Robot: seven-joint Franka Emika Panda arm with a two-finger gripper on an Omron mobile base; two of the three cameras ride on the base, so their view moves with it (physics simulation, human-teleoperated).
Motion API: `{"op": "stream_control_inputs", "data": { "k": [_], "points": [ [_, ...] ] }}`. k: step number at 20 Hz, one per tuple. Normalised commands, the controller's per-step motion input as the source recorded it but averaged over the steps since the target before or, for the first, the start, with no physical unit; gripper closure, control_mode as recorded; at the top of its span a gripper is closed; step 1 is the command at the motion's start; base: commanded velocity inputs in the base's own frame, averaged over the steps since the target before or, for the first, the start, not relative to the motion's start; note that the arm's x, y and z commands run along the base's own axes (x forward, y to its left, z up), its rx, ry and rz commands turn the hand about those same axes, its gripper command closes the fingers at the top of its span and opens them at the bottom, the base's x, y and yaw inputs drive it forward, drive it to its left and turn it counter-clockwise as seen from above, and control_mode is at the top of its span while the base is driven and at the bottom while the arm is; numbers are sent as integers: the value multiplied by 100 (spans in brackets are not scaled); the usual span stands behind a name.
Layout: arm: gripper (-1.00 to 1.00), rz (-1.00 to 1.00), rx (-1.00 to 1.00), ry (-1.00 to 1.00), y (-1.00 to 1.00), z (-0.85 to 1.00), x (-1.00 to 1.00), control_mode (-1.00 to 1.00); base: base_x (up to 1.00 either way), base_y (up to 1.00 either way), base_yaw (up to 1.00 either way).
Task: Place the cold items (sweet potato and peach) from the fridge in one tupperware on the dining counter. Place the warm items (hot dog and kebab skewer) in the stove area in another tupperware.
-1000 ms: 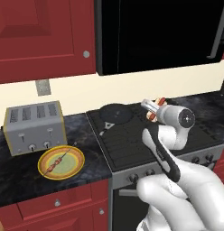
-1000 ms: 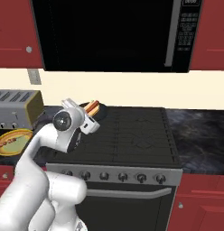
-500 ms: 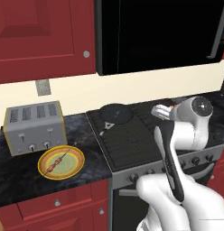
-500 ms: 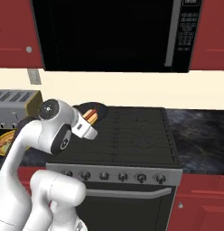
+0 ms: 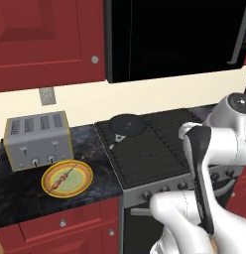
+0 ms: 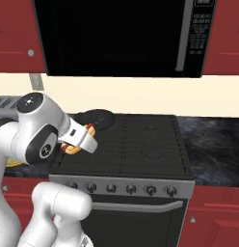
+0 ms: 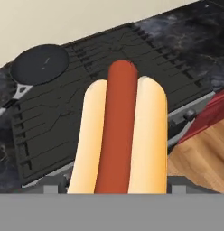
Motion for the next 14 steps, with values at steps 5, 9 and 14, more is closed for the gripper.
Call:
{"op": "stream_control_inputs", "data": {
  "k": [5,9,14],
  "points": [
    [100,18,-19,10,1,4,-64,-100,0,0,0],
    [100,2,-1,0,3,0,-5,100,-17,-1,6],
    [100,0,0,0,0,0,0,100,-73,-3,85]
  ]
}}
